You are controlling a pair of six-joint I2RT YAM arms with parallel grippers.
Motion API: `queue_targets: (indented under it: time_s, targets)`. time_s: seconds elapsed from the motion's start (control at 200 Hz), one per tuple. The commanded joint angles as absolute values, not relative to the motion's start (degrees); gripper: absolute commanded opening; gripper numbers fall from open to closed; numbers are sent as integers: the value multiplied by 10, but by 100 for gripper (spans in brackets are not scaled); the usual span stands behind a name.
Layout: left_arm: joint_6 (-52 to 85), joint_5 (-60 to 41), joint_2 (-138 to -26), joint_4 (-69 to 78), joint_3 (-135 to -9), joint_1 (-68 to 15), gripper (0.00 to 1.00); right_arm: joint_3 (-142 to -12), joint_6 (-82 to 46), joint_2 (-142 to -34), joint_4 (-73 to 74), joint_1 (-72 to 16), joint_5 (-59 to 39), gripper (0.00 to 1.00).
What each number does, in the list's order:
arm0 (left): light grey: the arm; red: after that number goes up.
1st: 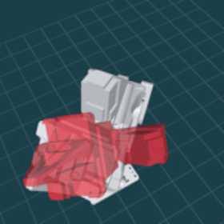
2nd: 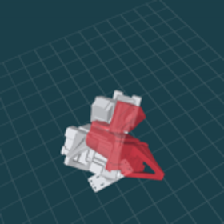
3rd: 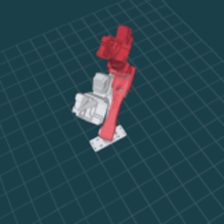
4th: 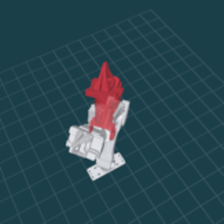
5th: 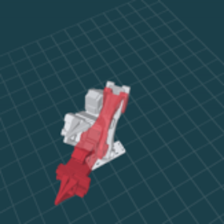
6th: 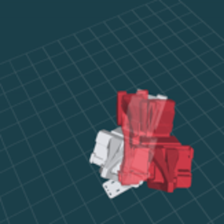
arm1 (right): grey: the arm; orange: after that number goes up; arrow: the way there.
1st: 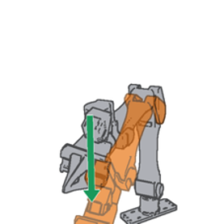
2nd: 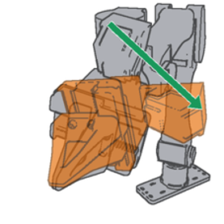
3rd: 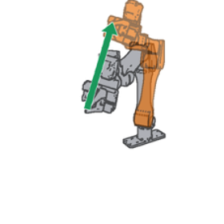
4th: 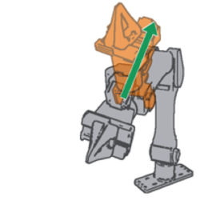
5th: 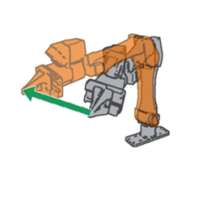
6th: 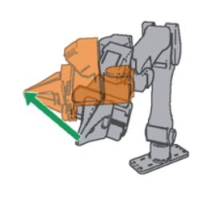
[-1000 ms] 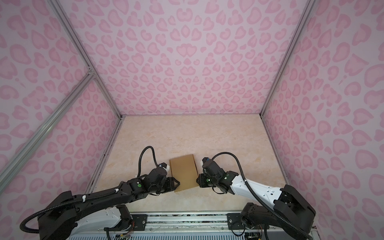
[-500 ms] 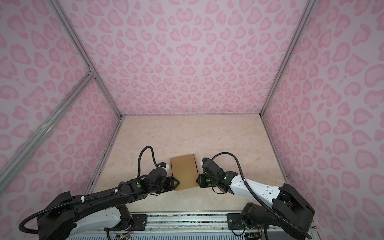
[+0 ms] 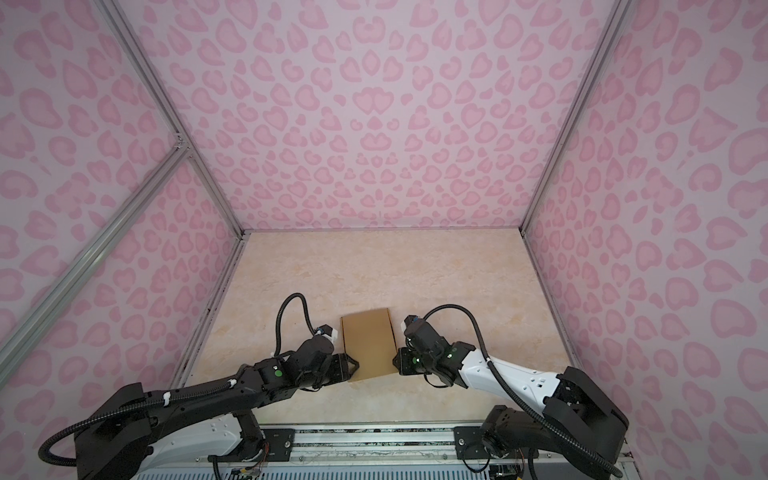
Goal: Fold the paper box
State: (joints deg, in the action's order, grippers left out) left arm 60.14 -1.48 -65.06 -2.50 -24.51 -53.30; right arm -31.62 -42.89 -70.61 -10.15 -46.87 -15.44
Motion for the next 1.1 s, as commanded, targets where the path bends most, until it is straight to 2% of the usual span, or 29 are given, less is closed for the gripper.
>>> queue_targets:
  time_s: [0.0, 0.545, 0.885, 1.095]
  targets:
    - [604, -3, -650, 2, -241, -533, 49, -315, -421, -709, -84, -468, -156, 24]
    - [609, 17, -646, 31, -216, -533, 46, -311, -403, -717, -69, -466, -143, 23]
    - [613, 13, -649, 39, -217, -534, 53, -313, -409, -711, -75, -467, -140, 22]
    - [619, 14, -655, 50, -215, -534, 53, -312, -411, -710, -73, -467, -143, 22]
